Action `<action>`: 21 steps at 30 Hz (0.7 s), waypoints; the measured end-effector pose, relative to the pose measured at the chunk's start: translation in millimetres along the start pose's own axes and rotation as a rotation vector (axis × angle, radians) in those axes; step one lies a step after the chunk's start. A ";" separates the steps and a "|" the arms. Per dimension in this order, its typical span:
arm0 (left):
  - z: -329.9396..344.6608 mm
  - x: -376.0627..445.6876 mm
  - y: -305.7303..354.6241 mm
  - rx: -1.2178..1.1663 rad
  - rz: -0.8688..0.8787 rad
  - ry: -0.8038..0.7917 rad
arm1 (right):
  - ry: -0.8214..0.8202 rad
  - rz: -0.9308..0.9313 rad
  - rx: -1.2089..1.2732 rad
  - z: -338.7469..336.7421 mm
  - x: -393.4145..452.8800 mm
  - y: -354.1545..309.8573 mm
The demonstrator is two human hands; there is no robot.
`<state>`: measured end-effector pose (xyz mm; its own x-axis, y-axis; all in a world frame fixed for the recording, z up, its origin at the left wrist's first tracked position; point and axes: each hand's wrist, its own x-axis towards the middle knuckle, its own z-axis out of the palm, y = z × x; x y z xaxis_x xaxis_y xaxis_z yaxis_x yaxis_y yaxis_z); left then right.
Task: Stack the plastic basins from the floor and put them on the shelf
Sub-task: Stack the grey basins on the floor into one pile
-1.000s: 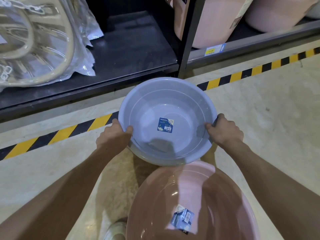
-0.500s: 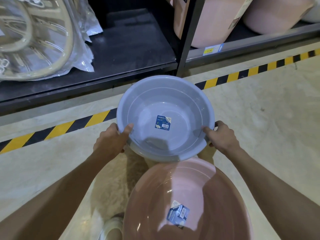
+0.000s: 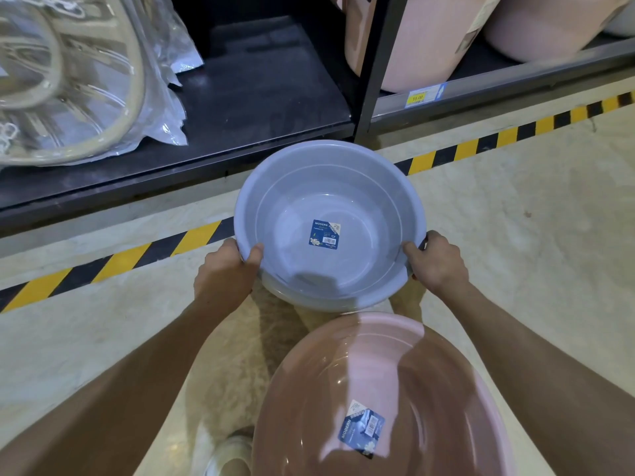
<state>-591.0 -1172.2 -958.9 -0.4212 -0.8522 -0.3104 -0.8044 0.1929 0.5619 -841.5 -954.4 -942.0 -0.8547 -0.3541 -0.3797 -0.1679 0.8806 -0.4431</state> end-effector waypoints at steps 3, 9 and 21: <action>2.5 0.1 -3.7 0.036 0.027 0.024 | 0.003 -0.003 -0.004 3.4 1.4 1.2; -3.4 -1.7 -1.6 0.149 0.012 0.005 | -0.032 0.018 0.012 1.0 0.9 1.2; -3.7 -106.6 -51.1 0.131 0.093 -0.307 | -0.180 -0.075 -0.079 -36.3 -79.0 81.8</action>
<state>-503.4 -1093.0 -951.8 -0.5852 -0.6462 -0.4898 -0.7955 0.3403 0.5014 -805.6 -842.9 -918.8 -0.7380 -0.4642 -0.4897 -0.2722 0.8689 -0.4135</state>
